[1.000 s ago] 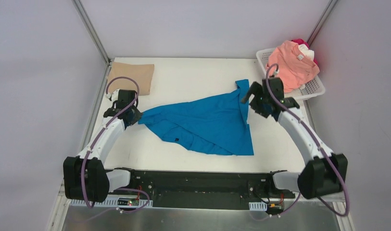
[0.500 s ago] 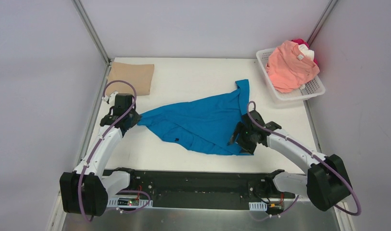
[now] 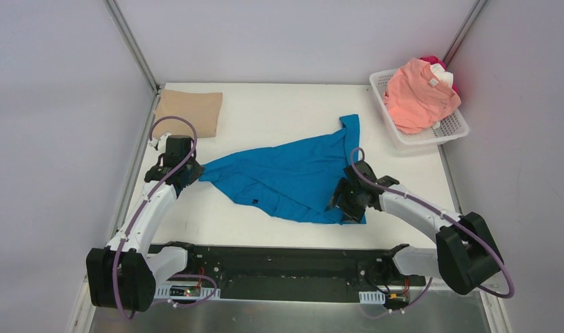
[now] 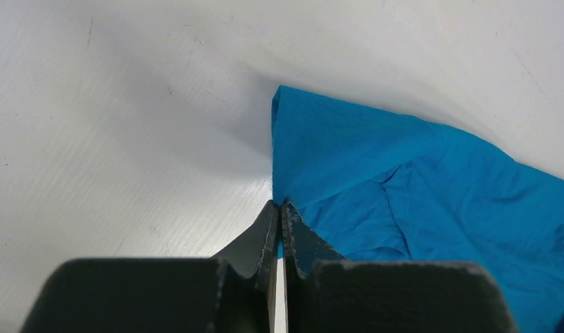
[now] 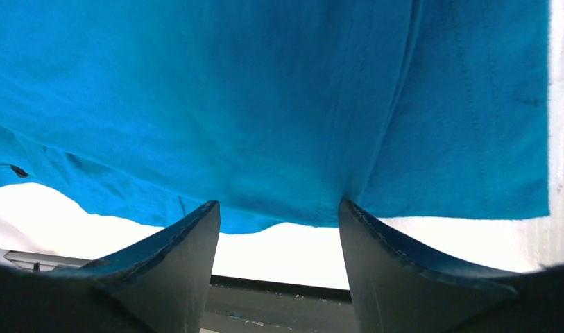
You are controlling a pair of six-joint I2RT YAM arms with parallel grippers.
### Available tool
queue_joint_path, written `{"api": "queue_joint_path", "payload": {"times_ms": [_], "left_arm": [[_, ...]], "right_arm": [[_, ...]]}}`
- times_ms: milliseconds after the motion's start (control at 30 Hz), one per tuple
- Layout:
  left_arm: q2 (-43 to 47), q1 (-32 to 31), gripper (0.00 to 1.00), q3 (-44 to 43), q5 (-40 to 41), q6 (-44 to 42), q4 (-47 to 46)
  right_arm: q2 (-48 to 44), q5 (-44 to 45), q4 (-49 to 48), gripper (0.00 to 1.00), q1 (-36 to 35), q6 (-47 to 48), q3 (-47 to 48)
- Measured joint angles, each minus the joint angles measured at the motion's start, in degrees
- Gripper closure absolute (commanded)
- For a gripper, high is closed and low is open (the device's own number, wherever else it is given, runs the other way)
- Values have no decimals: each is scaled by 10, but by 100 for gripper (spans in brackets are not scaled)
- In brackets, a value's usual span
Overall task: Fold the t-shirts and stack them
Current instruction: Flatten out the tshirt
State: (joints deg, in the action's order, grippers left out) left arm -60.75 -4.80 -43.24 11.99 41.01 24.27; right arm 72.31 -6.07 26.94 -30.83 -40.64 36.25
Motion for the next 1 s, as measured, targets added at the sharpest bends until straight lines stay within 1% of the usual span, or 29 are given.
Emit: {"api": "queue_joint_path", "payload": {"times_ms": [200,333,433,633,833,1000], "left_arm": [[0,0,100,0,0,0,0],[0,0,100,1,0,0,0],[0,0,100,1,0,0,0],[0,0,100,1,0,0,0],[0,0,100,1,-5,0,0],[0,0,100,1,-10,0,0]], "right_arm": [[-23,27,26,34,-1,4,0],[-23,27,26,35,-1,4,-10],[-23,22,17,37,-1,4,-17],[-22,10,-13,46,-1,1,-24],[-26,9,-21,47,-5,-3,-27],[-46,13,0,49,-7,-3,-20]]}}
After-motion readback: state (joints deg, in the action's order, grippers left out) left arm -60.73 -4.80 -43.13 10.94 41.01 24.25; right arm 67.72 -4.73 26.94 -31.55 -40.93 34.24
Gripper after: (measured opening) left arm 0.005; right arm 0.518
